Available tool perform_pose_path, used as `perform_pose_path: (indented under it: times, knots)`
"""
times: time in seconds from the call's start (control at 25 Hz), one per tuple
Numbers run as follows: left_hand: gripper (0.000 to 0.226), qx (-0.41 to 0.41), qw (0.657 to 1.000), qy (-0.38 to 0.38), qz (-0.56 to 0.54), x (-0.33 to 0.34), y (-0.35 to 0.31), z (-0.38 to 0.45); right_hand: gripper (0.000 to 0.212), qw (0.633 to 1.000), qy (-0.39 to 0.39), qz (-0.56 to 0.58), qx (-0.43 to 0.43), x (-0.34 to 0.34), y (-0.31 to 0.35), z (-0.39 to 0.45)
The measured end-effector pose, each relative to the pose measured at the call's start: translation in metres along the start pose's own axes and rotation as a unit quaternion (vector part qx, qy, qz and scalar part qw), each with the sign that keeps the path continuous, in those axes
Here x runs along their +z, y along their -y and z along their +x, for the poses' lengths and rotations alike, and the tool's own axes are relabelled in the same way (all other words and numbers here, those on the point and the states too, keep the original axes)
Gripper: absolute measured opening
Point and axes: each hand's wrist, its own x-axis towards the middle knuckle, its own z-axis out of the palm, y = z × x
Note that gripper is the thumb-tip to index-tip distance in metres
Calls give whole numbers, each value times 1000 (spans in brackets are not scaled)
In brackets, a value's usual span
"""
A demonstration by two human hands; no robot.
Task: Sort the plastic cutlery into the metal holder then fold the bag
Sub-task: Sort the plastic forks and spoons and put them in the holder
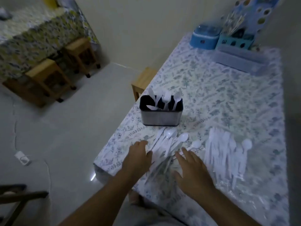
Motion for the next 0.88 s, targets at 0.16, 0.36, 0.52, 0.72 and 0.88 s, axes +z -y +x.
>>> perform_pose_path:
  times: [0.16,0.36,0.52,0.72,0.88]
  knots:
    - [28,0,998,54,-15,19,26,20,67,999,-8,17,-29,19,23,32]
    - [16,35,997,59,-27,26,20,56,66,999,0,-29,-39,33,25,57]
    - [22,51,996,69,19,21,20,68,64,999,-22,-9,27,37,-11,31]
    - [18,51,993,87,59,20,15,74,58,993,-62,71,70,34,-15,19]
    - [14,33,996,82,32,20,24,65,49,985,-106,121,55,30,-4,16]
